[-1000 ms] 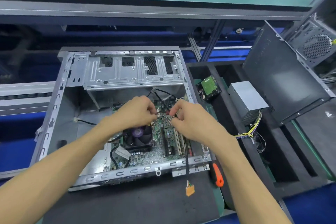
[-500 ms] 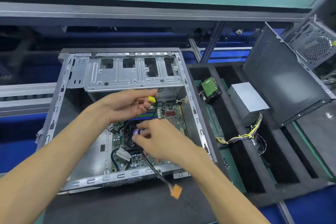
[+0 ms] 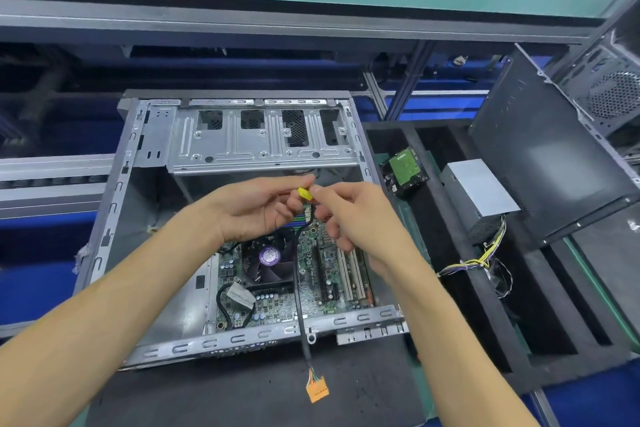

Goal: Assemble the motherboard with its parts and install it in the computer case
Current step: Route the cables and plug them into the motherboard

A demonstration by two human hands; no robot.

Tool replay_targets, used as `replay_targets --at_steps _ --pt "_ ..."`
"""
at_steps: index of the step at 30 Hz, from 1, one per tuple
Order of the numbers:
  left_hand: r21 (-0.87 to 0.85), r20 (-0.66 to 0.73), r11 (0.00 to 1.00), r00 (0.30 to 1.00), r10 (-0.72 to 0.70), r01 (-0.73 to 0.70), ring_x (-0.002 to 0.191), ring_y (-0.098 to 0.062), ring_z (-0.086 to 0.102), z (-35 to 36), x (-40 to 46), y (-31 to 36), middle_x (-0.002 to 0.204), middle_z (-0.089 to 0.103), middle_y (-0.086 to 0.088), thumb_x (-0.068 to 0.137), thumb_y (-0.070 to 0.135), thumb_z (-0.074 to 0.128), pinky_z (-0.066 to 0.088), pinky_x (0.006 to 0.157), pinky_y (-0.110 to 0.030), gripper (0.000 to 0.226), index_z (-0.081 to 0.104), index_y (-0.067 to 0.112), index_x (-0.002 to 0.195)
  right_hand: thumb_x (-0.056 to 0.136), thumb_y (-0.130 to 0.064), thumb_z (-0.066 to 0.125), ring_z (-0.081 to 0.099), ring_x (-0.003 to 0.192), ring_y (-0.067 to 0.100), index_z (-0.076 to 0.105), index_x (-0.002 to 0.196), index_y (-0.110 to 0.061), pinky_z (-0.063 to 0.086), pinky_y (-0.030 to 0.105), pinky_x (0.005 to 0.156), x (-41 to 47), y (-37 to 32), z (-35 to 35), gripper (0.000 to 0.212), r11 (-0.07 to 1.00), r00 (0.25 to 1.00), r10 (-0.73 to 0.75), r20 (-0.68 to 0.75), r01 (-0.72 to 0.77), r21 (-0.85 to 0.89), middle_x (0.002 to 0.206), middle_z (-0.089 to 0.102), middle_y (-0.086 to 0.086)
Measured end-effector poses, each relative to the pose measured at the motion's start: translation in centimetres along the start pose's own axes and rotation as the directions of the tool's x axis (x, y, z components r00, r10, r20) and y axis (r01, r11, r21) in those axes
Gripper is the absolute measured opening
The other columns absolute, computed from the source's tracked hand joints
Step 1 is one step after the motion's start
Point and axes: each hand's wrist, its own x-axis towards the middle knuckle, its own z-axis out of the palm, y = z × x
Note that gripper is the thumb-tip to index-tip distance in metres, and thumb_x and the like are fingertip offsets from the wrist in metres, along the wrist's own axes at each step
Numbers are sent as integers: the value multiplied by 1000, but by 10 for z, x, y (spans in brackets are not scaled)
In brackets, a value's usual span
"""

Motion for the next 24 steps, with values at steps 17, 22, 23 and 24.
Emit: replay_targets --at_steps 17,22,23,24 --pt "257 -129 962 983 128 -92 100 -33 73 5 16 -13 103 72 -26 73 5 83 60 80 -28 30 76 -4 101 100 -30 59 46 46 2 77 78 -24 33 20 51 19 14 -47 29 970 905 -244 -348 224 -98 58 60 -11" --pt "417 -255 905 946 200 -79 94 -35 74 17 44 -18 100 73 -29 76 -3 80 61 74 -25 14 77 -6 90 100 -30 58 51 57 2 73 76 -26 38 16 57 27 26 -49 29 956 805 -295 -515 240 -172 61 62 -14" --pt "423 -258 903 946 194 -70 93 -34 75 19 49 -16 98 73 -29 77 -3 80 61 74 -25 10 78 -5 87 100 -29 58 54 61 2 74 77 -25 39 16 59 28 29 -47 28 958 813 -285 -508 225 -178 65 65 -13" --pt "410 -243 910 955 170 -58 94 -33 75 20 52 -15 99 73 -28 78 -1 79 60 74 -25 7 79 -4 85 100 -27 58 57 65 3 75 80 -23 40 15 62 28 32 -45 27 959 824 -278 -495 210 -189 73 69 -10"
